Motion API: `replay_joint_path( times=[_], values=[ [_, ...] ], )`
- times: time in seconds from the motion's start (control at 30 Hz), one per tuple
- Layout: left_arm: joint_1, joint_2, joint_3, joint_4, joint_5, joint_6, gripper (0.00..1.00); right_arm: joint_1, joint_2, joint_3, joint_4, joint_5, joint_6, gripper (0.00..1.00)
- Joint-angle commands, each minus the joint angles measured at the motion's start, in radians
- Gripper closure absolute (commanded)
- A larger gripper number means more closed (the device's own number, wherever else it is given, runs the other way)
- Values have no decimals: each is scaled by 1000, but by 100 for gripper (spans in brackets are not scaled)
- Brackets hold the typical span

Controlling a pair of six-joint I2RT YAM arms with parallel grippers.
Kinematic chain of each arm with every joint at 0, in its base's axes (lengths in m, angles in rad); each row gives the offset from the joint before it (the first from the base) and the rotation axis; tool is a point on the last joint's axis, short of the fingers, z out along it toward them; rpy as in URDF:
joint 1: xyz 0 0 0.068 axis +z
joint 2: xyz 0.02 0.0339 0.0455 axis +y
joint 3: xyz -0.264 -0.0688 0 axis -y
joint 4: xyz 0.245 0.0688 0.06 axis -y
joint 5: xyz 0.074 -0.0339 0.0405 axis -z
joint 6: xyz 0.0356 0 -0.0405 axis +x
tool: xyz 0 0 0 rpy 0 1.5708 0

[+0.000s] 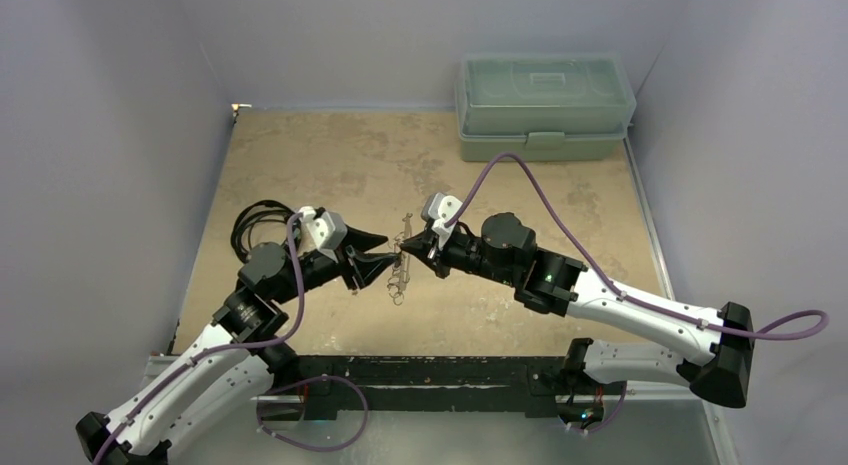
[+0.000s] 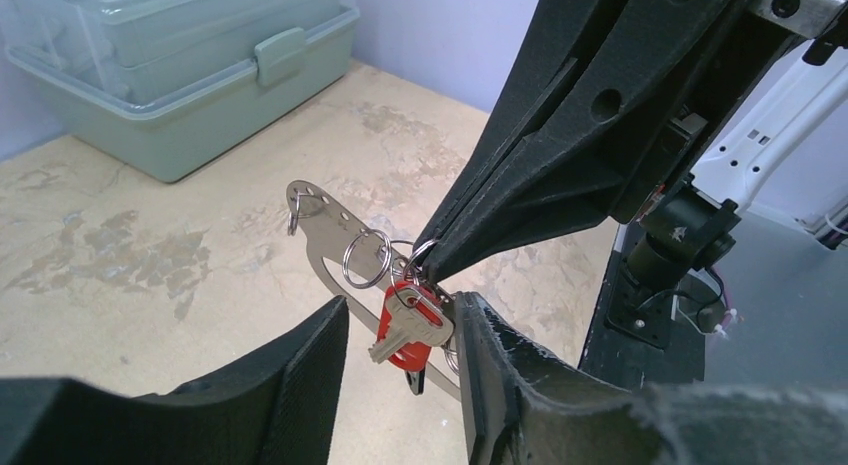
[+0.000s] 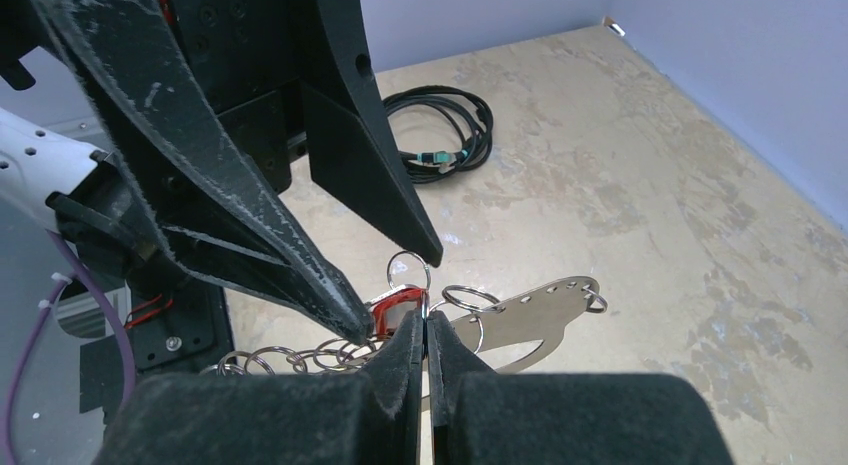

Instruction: Put the keys on the keyring

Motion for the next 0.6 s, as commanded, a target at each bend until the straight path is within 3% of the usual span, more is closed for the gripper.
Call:
replay_joint_path(
  times=[0.0, 0.33, 0.57],
  values=[
    [-5, 10, -5, 52, 37, -14, 61, 3, -13, 53, 49, -20, 12, 100],
    [-5, -22, -8, 46, 49, 41, 100, 3, -42, 31, 46, -60, 6, 100],
    [-6, -44, -10, 42, 83, 69, 100, 2, -72, 21, 47, -67, 5, 100]
  ],
)
